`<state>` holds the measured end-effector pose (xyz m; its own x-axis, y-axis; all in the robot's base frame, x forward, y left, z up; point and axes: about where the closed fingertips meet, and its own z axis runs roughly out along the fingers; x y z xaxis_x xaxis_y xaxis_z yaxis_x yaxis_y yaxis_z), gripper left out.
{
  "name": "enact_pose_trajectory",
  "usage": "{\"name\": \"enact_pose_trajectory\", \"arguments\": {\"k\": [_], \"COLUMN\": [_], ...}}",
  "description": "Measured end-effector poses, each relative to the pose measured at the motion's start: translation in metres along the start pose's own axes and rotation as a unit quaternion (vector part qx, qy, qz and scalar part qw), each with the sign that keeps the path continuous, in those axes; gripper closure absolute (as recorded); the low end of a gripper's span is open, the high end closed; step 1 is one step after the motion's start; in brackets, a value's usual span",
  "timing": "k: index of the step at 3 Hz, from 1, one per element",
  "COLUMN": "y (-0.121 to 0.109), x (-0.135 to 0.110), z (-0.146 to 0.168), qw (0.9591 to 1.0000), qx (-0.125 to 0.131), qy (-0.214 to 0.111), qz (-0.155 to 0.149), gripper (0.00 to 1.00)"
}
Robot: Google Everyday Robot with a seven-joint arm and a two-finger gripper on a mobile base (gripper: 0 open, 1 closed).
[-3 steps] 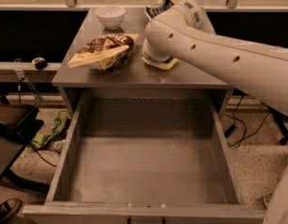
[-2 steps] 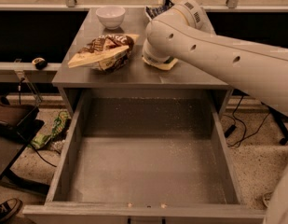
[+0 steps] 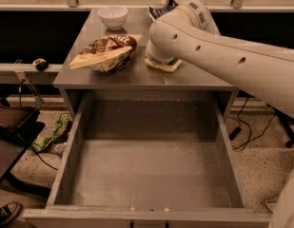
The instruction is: Pick sponge from top drawer and place on counter
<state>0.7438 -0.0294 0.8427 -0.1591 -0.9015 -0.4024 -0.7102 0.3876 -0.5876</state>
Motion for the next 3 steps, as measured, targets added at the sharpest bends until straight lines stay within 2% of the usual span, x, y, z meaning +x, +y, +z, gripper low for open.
{"name": "enact_pose_trajectory", "arguments": {"k": [1,3], "y": [0.0000,-0.0068], "x": [0.0000,-0.0047], "z": [0.0000,-0.0081], "qw": [1.0000,1.0000], "qx": [0.000,0.000], "qy": [0.000,0.000], "qz": [0.000,0.000], "gripper": [0.01,0.00]}}
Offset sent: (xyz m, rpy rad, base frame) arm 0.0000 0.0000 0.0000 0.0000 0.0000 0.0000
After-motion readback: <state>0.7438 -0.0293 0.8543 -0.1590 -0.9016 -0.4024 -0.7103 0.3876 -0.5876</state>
